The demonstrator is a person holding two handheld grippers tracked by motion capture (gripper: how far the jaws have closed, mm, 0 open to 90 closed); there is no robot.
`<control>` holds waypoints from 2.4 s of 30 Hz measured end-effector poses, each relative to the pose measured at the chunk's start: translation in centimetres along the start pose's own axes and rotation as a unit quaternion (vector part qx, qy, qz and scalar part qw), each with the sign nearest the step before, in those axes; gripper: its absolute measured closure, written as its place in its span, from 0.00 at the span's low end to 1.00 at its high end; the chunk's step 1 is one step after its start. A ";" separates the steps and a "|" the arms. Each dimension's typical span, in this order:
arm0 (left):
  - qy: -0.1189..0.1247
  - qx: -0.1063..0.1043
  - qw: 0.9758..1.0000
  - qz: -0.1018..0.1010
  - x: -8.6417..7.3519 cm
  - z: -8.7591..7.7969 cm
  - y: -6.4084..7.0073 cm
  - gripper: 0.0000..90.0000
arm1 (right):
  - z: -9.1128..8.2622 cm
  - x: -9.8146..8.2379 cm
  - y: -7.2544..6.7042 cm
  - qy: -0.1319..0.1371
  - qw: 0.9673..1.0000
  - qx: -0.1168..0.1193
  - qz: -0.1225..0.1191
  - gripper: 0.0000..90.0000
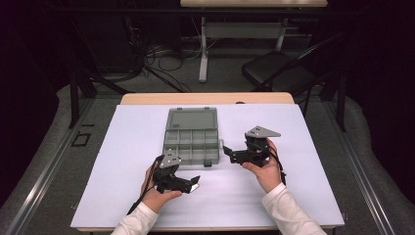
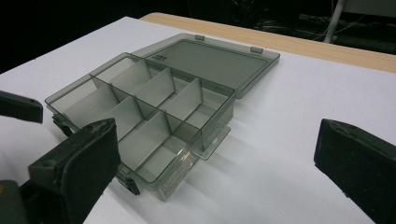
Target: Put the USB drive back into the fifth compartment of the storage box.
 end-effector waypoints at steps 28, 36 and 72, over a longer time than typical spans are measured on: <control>-0.037 0.015 0.999 0.025 -2.6 0.7 0.9 0.38 | 0.4 -0.2 -0.4 -0.012 1.000 0.003 -0.001 0.01; -0.040 0.022 0.999 0.024 -2.9 1.1 1.3 0.40 | 0.5 -0.4 -0.5 -0.015 1.000 0.005 0.001 0.01; -0.062 0.013 0.995 0.073 -3.9 1.3 1.7 0.81 | 0.8 -0.6 -0.5 -0.021 1.000 0.008 0.002 0.03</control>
Point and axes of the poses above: each handheld gripper's, and its own axes: z roughly forward along the jaws, x roughly out of its top, y roughly to its right, the point moved 3 cm from there along z, roughly forward along the jaws, and after that the axes turned 13 degrees about -z, right-handed, at the moved point
